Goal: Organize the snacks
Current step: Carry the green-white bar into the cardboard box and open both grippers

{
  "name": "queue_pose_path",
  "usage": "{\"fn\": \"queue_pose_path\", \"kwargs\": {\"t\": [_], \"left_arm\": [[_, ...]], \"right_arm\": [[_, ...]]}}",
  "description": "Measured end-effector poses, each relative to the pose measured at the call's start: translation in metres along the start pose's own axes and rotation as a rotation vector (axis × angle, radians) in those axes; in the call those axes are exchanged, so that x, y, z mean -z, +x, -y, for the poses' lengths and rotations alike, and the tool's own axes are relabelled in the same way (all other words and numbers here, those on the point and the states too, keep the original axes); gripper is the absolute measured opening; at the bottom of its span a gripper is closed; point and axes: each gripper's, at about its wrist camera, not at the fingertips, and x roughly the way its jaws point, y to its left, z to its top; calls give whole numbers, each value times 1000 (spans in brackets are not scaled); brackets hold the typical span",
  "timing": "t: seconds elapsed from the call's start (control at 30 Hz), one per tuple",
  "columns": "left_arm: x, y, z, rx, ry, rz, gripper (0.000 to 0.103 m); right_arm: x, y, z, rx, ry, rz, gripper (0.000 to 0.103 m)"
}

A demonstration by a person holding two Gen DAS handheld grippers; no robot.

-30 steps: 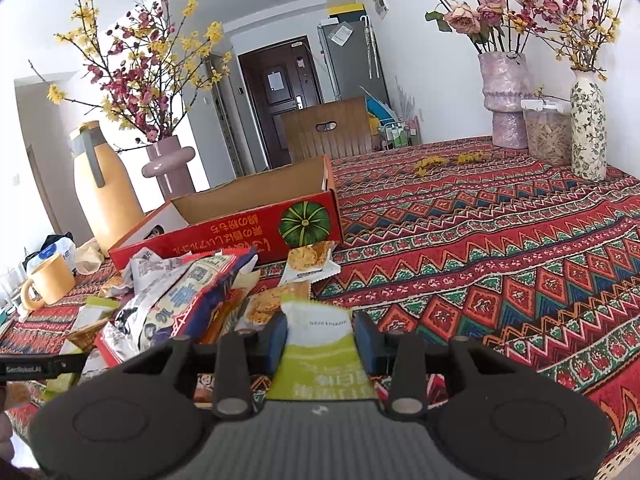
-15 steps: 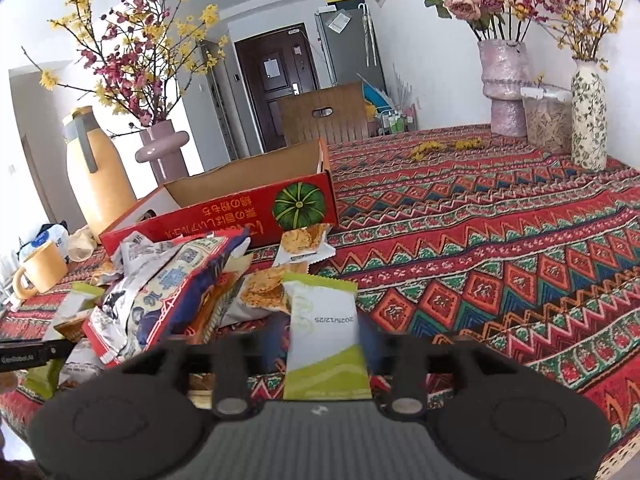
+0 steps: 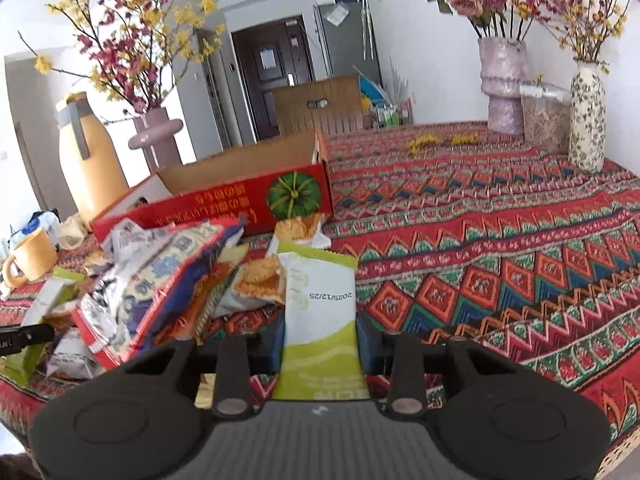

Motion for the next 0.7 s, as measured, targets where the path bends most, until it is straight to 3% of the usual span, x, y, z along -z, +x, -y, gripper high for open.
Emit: {"fn": "queue_pose_path", "kwargs": {"t": [0.37, 0.7], "left_arm": [[-37, -8, 0, -3, 14, 88, 39], [-89, 10, 17, 3, 48, 153, 39]], "right_arm": [[-35, -11, -12, 22, -84, 79, 34], [-86, 9, -32, 21, -167, 139, 34]]}}
